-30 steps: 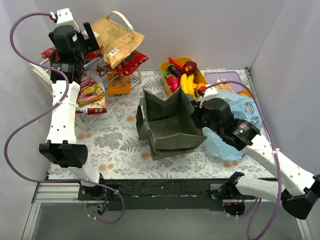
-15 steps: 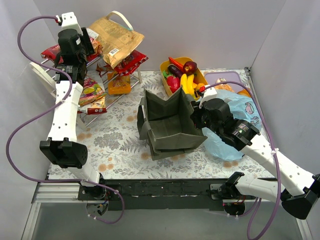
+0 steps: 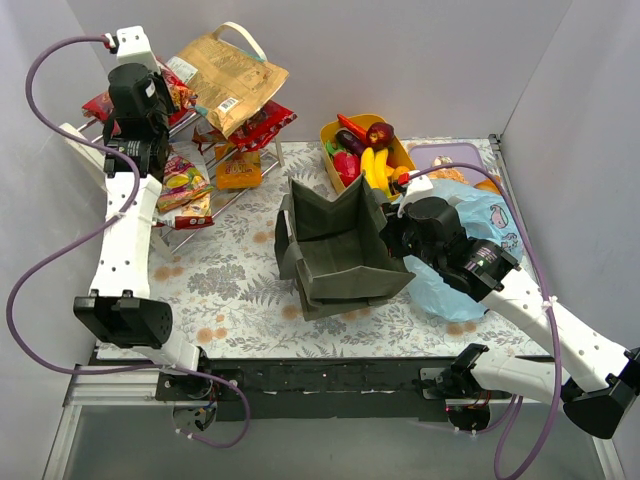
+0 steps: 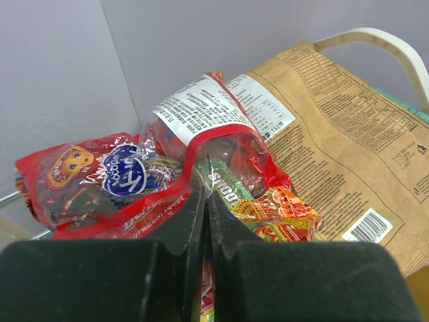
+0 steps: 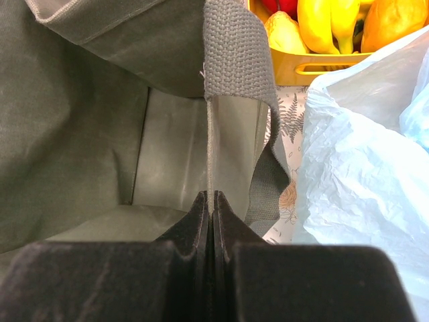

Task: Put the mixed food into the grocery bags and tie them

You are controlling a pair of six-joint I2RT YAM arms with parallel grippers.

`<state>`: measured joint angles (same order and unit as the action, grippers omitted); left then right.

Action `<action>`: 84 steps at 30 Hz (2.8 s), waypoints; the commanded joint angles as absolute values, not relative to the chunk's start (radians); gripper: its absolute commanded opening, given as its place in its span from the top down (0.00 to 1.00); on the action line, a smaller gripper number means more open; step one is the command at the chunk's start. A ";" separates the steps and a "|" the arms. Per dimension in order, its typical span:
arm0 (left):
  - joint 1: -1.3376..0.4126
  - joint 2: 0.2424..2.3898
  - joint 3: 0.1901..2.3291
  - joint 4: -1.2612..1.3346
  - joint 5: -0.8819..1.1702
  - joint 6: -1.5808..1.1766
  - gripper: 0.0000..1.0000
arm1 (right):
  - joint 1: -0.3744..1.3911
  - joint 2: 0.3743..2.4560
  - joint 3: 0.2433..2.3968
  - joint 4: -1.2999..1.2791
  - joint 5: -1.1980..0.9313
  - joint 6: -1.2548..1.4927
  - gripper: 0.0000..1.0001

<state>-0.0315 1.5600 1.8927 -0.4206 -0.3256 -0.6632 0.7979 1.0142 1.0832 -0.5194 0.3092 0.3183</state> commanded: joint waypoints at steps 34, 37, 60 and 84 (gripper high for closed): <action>-0.356 1.183 1.881 -0.287 -0.005 -0.552 1.00 | 0.796 1.029 1.189 -0.564 0.330 0.285 0.99; -0.397 1.155 1.850 -0.266 0.180 -0.627 1.00 | 0.796 1.037 1.193 -0.569 0.333 0.282 0.99; -0.489 1.078 1.165 0.186 0.768 -1.009 1.00 | 0.796 1.045 1.207 -0.617 0.443 0.290 0.99; -0.655 1.149 1.047 -0.009 0.518 -0.851 0.26 | 0.796 1.048 1.210 -0.640 0.511 0.291 0.99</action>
